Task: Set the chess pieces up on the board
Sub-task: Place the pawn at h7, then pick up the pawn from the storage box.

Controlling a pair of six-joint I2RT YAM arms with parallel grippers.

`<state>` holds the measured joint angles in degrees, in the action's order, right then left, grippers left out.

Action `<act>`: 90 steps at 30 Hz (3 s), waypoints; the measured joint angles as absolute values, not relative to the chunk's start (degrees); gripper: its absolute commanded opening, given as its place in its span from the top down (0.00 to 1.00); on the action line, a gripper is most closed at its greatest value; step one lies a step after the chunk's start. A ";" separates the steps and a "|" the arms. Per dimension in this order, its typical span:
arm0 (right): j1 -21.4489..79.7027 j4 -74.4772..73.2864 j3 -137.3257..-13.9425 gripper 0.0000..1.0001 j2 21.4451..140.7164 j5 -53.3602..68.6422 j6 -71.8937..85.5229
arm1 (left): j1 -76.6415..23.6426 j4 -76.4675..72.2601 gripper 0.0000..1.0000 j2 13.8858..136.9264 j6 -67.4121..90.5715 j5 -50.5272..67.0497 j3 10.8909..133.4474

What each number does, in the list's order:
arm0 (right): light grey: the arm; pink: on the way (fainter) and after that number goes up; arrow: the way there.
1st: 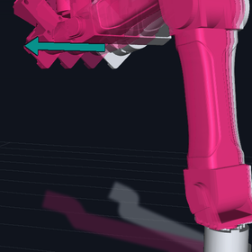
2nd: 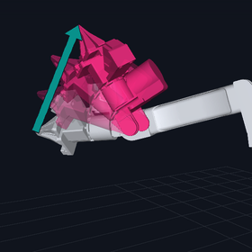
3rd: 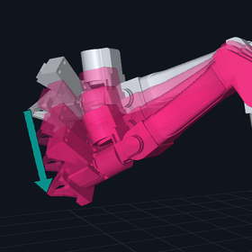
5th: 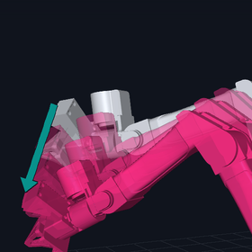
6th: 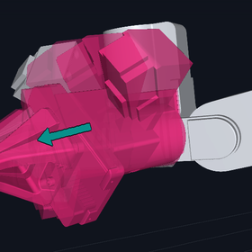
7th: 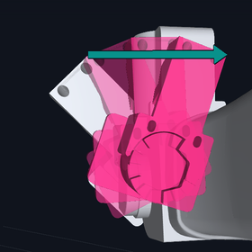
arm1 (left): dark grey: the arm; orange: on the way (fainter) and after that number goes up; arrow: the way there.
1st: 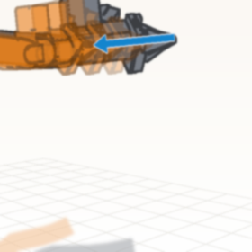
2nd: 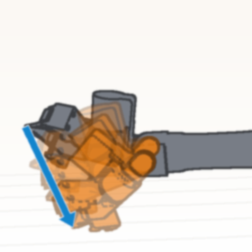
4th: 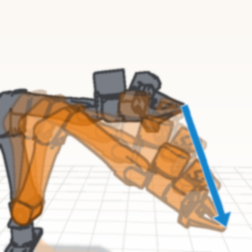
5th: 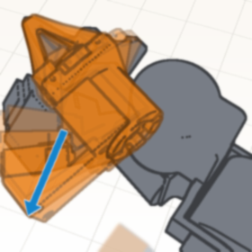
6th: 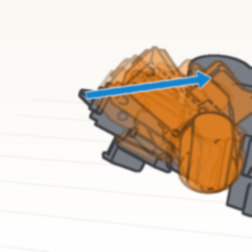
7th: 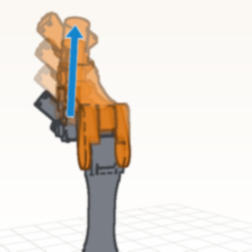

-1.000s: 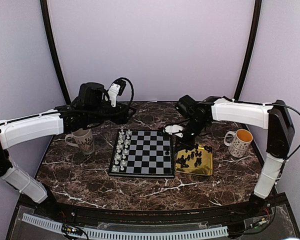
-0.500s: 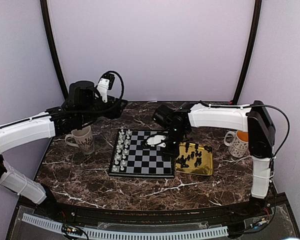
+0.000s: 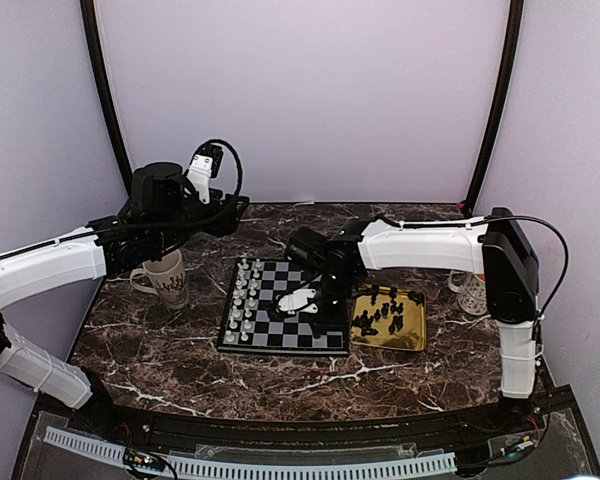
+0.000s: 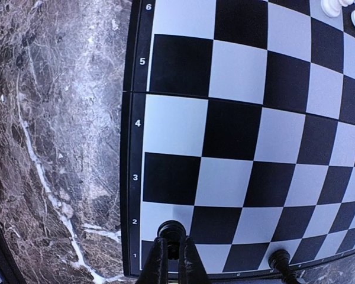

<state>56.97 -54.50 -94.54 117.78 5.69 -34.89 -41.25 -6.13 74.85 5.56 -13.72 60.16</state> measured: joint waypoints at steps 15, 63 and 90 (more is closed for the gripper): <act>57.76 -55.20 -93.27 1.00 118.61 5.37 -35.77 | -41.25 -6.42 0.33 74.85 4.89 -13.91 60.16; 55.33 -54.37 -92.49 0.00 110.26 5.87 -33.80 | -41.25 -6.42 0.32 74.89 4.67 -12.86 60.16; 33.78 -43.81 -67.83 0.00 86.41 9.02 -32.75 | -41.25 -6.42 0.32 76.88 3.49 -12.88 60.16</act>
<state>33.78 -43.81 -67.83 86.41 9.02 -32.75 -41.25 -6.42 76.88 3.49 -12.88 60.16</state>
